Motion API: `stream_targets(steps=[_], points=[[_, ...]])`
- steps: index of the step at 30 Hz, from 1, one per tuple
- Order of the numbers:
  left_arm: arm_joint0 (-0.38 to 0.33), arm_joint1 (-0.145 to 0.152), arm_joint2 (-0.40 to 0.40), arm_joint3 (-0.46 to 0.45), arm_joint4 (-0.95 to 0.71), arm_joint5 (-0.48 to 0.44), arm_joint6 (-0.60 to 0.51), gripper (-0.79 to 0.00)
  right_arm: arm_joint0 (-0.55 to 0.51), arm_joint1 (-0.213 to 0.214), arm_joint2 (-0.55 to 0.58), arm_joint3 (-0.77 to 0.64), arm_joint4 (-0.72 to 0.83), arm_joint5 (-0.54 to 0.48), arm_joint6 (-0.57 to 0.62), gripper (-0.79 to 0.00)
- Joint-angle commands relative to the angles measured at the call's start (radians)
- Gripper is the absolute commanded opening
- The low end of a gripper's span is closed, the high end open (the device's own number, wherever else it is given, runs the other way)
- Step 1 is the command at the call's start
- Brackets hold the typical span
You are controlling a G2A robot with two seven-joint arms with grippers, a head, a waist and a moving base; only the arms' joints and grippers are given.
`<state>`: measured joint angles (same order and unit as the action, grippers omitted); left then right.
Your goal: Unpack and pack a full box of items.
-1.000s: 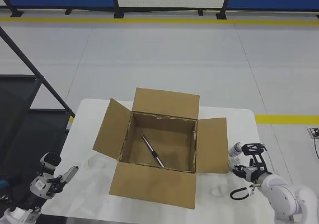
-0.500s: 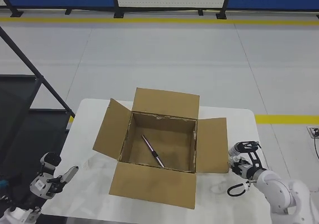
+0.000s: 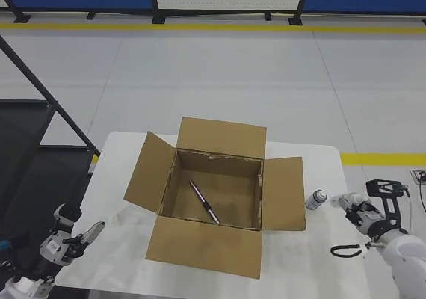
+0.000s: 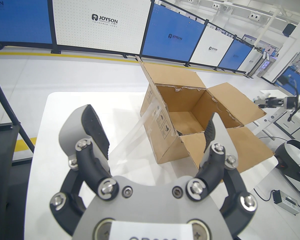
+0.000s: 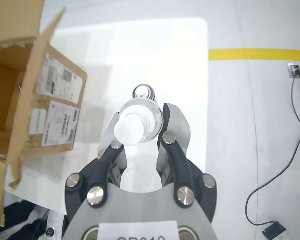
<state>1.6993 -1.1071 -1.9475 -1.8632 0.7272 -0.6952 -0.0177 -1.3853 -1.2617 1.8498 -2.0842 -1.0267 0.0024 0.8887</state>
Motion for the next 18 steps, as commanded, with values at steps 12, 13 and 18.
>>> stream_targets(steps=[12,13,18], points=[[0.0,0.0,0.0,0.0,0.0,0.0,0.0,0.0,0.309,0.01,-0.378,-0.22,-0.162,-0.016,0.14,-0.785],[0.0,0.0,0.0,0.0,0.0,0.0,0.0,0.0,0.358,0.007,-0.437,-0.191,-0.18,-0.016,0.153,-0.785],[0.0,0.0,0.0,0.0,0.0,0.0,0.0,0.0,0.623,-0.03,-0.736,0.06,-0.201,0.016,0.216,-0.785]])
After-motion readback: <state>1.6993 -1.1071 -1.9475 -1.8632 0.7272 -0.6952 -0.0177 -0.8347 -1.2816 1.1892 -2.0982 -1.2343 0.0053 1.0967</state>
